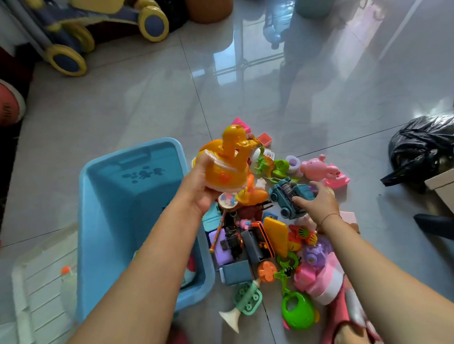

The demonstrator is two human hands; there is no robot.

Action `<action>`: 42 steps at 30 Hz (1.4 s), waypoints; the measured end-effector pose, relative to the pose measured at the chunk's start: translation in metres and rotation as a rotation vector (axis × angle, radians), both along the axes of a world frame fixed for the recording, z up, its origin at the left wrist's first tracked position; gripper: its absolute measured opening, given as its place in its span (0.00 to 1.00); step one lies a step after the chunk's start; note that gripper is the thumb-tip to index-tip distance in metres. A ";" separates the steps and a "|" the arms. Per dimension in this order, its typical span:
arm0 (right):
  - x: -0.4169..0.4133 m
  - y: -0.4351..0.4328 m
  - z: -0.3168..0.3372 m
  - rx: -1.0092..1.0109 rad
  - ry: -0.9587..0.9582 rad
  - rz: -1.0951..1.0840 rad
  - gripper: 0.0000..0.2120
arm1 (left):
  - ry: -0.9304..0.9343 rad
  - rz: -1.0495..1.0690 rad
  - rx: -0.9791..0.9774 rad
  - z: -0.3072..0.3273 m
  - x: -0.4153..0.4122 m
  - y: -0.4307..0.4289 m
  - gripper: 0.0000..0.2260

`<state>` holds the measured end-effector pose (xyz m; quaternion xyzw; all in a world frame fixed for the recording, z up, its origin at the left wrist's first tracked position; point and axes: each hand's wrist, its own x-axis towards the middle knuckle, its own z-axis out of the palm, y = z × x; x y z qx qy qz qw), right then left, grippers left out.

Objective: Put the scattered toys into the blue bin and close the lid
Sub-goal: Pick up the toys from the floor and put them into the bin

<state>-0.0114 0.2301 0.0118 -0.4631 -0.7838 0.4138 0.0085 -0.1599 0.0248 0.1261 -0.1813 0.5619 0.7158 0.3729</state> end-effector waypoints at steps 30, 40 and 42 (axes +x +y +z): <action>-0.064 -0.095 0.161 -0.194 0.762 0.022 0.23 | 0.067 0.076 0.510 0.177 0.005 -0.081 0.18; -0.041 -0.069 0.151 -0.159 0.752 -0.082 0.24 | 0.062 0.032 0.597 0.172 0.004 -0.035 0.21; -0.040 -0.069 0.157 -0.163 0.762 -0.081 0.24 | 0.087 0.044 0.624 0.180 -0.001 -0.040 0.22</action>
